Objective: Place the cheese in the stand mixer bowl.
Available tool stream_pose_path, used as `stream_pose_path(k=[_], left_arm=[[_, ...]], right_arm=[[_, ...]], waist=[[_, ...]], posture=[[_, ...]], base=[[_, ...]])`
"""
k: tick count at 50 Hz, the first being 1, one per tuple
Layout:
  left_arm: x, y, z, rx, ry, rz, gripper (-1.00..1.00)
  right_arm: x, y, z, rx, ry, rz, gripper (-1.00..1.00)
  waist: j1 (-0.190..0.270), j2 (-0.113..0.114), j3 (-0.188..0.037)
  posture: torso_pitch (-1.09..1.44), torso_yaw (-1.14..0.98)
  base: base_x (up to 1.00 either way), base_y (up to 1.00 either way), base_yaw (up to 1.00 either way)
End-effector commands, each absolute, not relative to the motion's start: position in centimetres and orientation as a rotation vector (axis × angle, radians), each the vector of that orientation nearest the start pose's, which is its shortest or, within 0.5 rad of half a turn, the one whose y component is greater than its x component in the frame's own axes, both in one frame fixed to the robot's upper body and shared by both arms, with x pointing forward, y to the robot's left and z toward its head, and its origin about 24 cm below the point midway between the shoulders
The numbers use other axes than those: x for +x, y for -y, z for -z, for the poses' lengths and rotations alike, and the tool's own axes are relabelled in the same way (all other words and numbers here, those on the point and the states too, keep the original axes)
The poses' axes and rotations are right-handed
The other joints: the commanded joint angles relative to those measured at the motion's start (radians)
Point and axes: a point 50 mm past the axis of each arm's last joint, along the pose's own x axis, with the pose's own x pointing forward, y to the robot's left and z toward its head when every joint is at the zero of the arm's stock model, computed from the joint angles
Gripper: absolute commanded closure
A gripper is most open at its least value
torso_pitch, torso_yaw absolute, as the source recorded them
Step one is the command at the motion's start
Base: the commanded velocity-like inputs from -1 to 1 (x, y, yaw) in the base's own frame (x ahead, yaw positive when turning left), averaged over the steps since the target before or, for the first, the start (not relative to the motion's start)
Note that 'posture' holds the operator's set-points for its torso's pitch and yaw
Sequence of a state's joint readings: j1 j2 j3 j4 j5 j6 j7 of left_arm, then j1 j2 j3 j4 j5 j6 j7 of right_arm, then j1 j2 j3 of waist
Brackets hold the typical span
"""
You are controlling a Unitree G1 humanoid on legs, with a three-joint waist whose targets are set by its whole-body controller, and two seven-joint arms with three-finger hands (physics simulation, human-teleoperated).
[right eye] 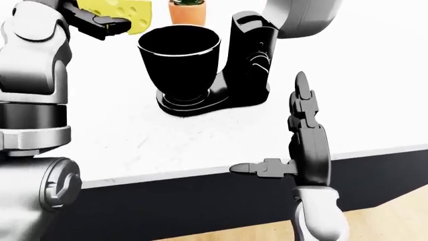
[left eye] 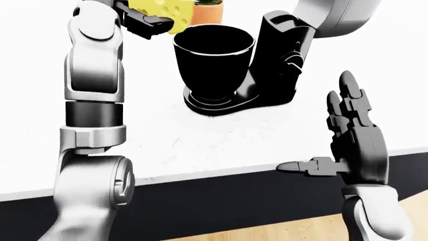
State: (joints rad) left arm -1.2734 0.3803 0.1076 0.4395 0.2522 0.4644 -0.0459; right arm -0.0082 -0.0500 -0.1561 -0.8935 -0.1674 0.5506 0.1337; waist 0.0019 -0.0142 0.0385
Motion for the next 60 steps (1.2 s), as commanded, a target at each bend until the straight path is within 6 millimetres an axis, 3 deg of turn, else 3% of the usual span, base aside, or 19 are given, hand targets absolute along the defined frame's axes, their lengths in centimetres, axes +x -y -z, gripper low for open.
stream_pose_path(k=[1,10,31,60], left_arm=[[36.9,-17.7,-38.0,0.432,0.516,-0.222,1.0],[38.2,-16.5,-37.7,0.439,0.518,-0.206,1.0],[38.9,-15.0,-38.3,0.448,0.528,-0.18,1.0],[40.9,-12.2,-37.3,0.426,0.495,-0.121,1.0]], right_arm=[[19.7,18.2,-19.9,-0.233,0.408,0.126,-1.0],[19.7,18.3,-19.9,-0.232,0.41,0.128,-1.0],[19.6,18.2,-20.0,-0.234,0.409,0.128,-1.0],[19.6,18.3,-20.1,-0.23,0.415,0.126,-1.0]], waist=[[0.0,0.002,-0.027],[0.002,0.0,-0.03],[0.0,-0.002,-0.032],[0.001,-0.008,-0.033]], posture=[[0.0,0.0],[0.0,0.0],[0.0,0.0],[0.0,0.0]], base=[[0.0,0.0,0.0],[0.0,0.0,0.0],[0.0,0.0,0.0],[0.0,0.0,0.0]])
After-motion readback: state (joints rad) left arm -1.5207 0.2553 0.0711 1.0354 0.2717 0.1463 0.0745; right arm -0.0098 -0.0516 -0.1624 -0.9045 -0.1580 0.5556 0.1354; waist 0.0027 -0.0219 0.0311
